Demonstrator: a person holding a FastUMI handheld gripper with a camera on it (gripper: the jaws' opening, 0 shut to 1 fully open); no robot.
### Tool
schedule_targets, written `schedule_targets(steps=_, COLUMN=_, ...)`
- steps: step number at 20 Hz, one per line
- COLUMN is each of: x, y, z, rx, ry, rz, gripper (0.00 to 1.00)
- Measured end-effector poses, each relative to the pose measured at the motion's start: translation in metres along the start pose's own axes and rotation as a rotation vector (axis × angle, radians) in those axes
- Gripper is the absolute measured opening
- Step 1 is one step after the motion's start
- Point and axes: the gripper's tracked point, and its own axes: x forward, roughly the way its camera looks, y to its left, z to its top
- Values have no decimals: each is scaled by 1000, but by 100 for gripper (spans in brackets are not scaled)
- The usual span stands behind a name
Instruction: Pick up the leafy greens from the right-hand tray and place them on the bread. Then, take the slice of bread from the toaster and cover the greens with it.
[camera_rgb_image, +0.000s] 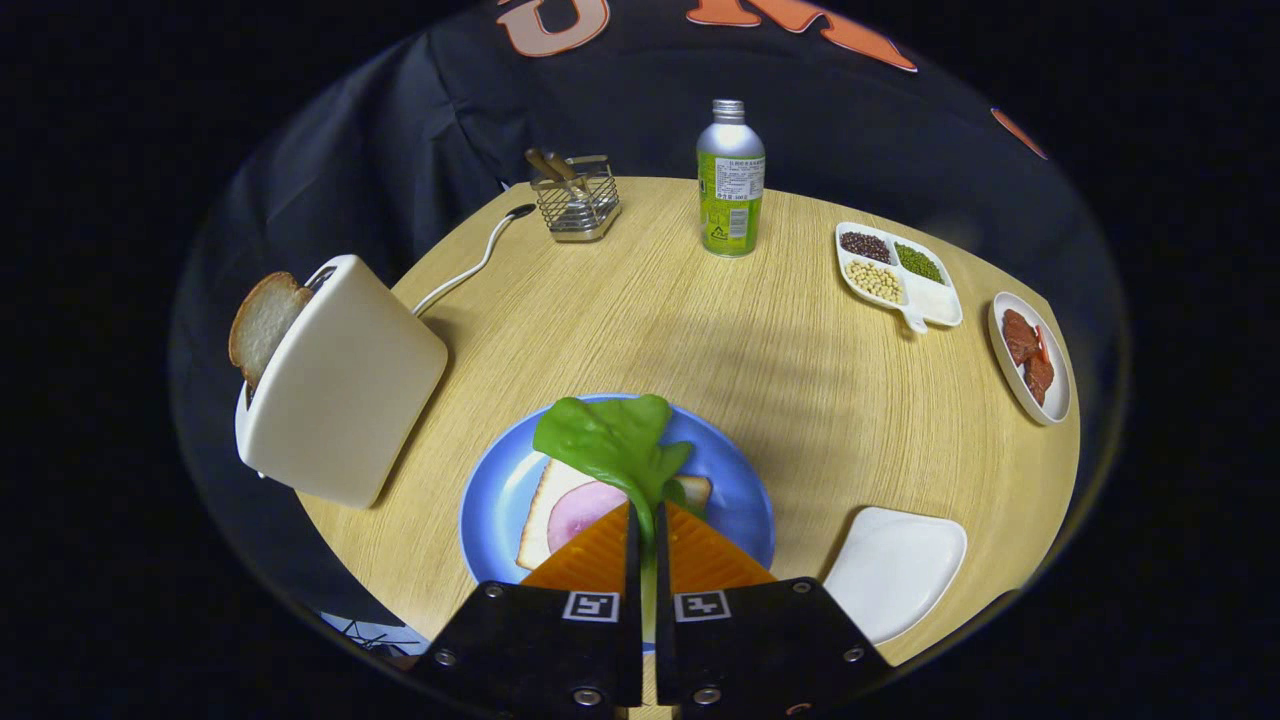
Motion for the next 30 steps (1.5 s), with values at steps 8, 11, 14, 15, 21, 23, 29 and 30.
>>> schedule_targets(steps=8, x=6, y=26, z=-5, rx=-19, ry=35, rz=25, gripper=30)
schedule_targets(steps=11, x=4, y=27, z=-5, rx=-55, ry=36, rz=-1, gripper=40)
schedule_targets(steps=14, x=-3, y=37, z=3, rx=-56, ry=14, rz=-4, gripper=45)
schedule_targets(steps=15, x=-7, y=40, z=8, rx=-56, ry=3, rz=-3, gripper=46)
schedule_targets(steps=21, x=-36, y=71, z=41, rx=-30, ry=-37, rz=27, gripper=65)
schedule_targets(steps=23, x=-45, y=82, z=58, rx=-31, ry=-56, rz=35, gripper=70)
schedule_targets(steps=29, x=-62, y=136, z=86, rx=-4, ry=-50, rz=107, gripper=87)
schedule_targets(steps=30, x=-61, y=146, z=87, rx=7, ry=-37, rz=118, gripper=89)
